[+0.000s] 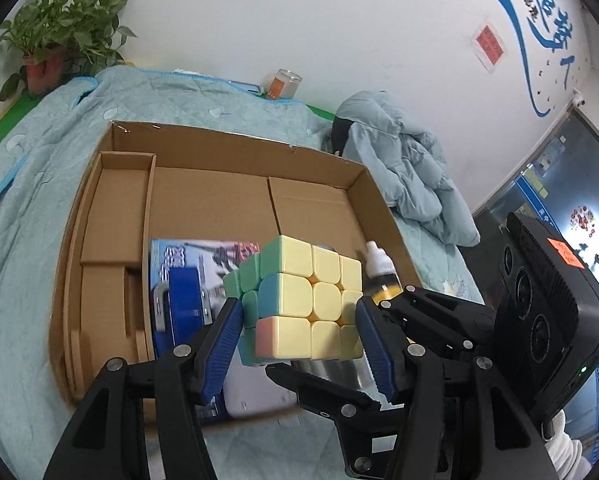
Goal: Organize rigid objects
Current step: 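Carry the cube and lower it onto the game box in the box, then open the right gripper and withdraw from the cube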
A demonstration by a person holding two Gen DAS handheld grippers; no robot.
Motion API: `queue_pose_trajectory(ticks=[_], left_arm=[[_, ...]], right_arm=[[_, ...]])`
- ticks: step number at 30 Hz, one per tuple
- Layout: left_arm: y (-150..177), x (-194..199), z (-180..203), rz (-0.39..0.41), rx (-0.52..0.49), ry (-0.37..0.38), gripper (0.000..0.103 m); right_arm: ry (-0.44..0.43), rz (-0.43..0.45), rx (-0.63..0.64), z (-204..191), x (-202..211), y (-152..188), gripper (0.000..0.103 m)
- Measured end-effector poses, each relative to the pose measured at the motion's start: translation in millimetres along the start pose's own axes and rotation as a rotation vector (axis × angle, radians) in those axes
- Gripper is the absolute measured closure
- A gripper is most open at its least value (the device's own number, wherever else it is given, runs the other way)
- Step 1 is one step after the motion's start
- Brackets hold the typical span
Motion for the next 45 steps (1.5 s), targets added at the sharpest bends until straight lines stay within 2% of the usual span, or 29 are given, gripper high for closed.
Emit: queue_pose_trajectory(ticks=[6,11,14,19,20,23,25,28,35,40,41,42,43,44,45], left_arm=[[-31,-62,-21,-0.061,-0.001,-0.027,0.047],[-38,-103,-36,-0.118,0.005,-0.05,0.058],[-35,-116,-44,-0.133,-0.013,-0.087,0.061],[-25,-113,-56,-0.157,0.017,-0.099,0.061],[-23,-111,-56,-0.154,0.017,-0.102,0.07],[-21,-104,-57,-0.155,0.027,-0.089,0.077],[-21,-104,-58,-0.157,0.032,-0.087,0.078],[-19,-100,-53,-0.155,0.013,-0.099,0.078],[-19,-109,-51,-0.177,0.061,-0.044,0.079],[-11,-100,-45,-0.183,0.0,-0.078,0.079],[-8,-96,-43,-0.181,-0.019,-0.087,0.079],[-5,-92,-43,-0.174,-0.027,-0.086,0.079],[-2,-85,-42,-0.158,-0.036,-0.081,0.079],[0,-76,-40,-0.13,-0.045,-0.081,0.077],[1,-63,-37,-0.09,-0.058,-0.088,0.075]], right_arm=[[-0.019,-0.099,0.013,38,-44,-18,0.051],[-0.025,-0.183,-0.016,61,-78,-12,0.051],[-0.024,-0.202,-0.028,66,-88,-4,0.056],[-0.032,-0.239,-0.019,59,-91,0,0.06],[-0.036,-0.244,-0.023,58,-89,0,0.063],[-0.025,-0.252,-0.031,57,-81,0,0.066],[-0.024,-0.255,-0.035,57,-78,-1,0.068],[-0.011,-0.265,-0.032,58,-76,-1,0.078],[0.018,-0.259,-0.051,64,-64,-4,0.078],[0.016,-0.254,-0.065,60,-54,-1,0.078],[0.036,-0.241,-0.064,57,-50,0,0.076],[0.066,-0.218,-0.068,55,-43,1,0.064],[0.092,-0.187,-0.082,53,-36,3,0.051],[0.109,-0.128,-0.114,49,-22,8,0.028],[0.116,-0.08,-0.137,47,-11,12,0.017]])
Point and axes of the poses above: each gripper's, at about its wrist camera, not at the fingertips, and x roughly against the way its jaws point, z to its right, y to its underside, the point moved 1 cm from there along -x, roughly the way its jaws point, and after that the axes turned 14 degrees about z, right-handed, at the moved point
